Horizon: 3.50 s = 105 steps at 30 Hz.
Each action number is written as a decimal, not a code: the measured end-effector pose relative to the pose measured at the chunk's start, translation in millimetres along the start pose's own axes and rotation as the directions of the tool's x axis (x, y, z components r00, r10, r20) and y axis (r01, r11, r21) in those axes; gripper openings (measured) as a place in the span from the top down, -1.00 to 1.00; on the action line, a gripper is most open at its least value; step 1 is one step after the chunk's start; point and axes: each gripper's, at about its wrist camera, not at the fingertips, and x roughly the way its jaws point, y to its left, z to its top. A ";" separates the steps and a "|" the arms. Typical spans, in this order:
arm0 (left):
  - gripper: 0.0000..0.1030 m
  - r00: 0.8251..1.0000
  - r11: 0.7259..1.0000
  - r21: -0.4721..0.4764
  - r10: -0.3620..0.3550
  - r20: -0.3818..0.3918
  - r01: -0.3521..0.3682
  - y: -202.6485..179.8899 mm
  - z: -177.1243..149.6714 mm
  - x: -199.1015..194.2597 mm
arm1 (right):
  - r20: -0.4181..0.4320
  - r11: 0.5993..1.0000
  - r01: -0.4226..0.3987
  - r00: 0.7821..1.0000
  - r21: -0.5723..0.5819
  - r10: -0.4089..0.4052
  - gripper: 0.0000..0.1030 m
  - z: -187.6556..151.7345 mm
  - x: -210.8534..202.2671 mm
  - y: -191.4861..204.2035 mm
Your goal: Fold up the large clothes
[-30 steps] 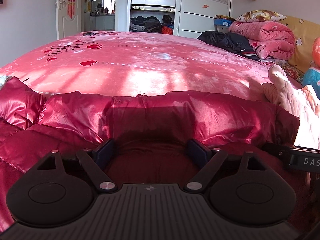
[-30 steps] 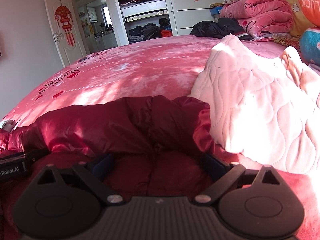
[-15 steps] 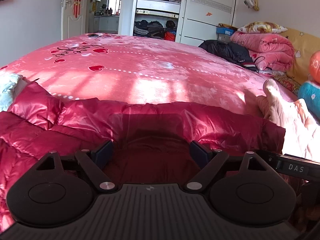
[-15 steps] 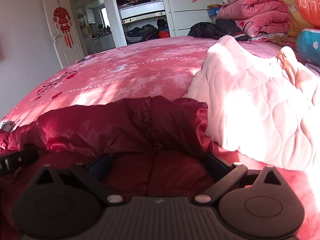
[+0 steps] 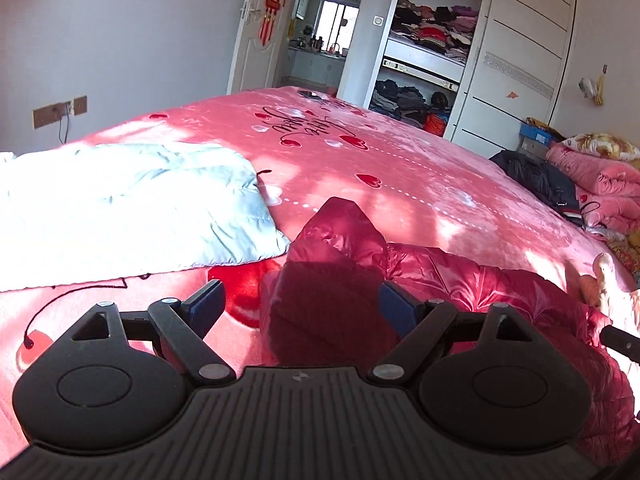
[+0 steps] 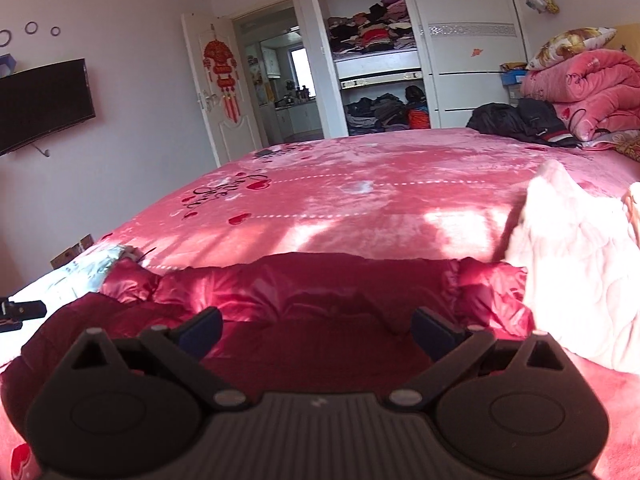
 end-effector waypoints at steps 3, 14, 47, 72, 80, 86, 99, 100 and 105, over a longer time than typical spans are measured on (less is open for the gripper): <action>-0.99 0.996 0.993 -0.082 -0.085 -0.027 0.082 21.6 -2.9 7.6 | -0.030 0.999 -0.043 0.999 -0.015 0.043 -0.94 1.5 12.9 29.3; 0.21 0.967 0.972 -0.174 -0.190 -0.171 0.160 25.8 -19.2 30.1 | -0.139 0.986 -0.167 0.977 -0.023 0.162 -0.93 38.2 92.3 113.2; 0.53 0.838 0.868 -0.171 -0.495 -0.228 0.466 65.6 -23.9 -21.2 | -0.390 0.916 -0.394 0.857 -0.074 0.337 0.95 79.3 212.2 233.8; 0.04 0.945 0.926 -0.244 -0.315 -0.083 0.287 132.3 -15.6 -44.7 | -0.264 0.953 -0.300 0.917 0.035 0.299 -0.35 56.8 189.8 197.2; 0.07 0.928 0.921 -0.125 -0.373 -0.002 0.370 81.1 -6.7 -31.7 | -0.171 0.991 -0.107 0.981 -0.075 0.092 -0.34 41.2 116.7 126.6; 0.07 0.922 0.923 -0.044 -0.385 -0.036 0.383 47.3 -5.4 -6.7 | -0.188 0.988 -0.064 0.981 -0.138 0.037 -0.05 10.8 112.7 110.8; 0.03 0.969 0.975 0.059 -0.202 -0.143 0.212 37.8 -18.7 21.1 | -0.210 0.996 -0.035 0.977 -0.081 0.018 0.00 -4.0 148.9 100.4; 0.03 0.971 0.976 0.067 -0.196 -0.141 0.206 37.5 -20.0 20.8 | -0.208 0.996 -0.033 0.978 -0.082 0.015 0.00 -6.1 150.1 100.5; 0.02 0.975 0.979 0.093 -0.168 -0.143 0.182 26.7 -23.4 24.8 | -0.196 0.994 -0.018 0.981 -0.106 -0.003 0.00 -17.2 154.8 102.5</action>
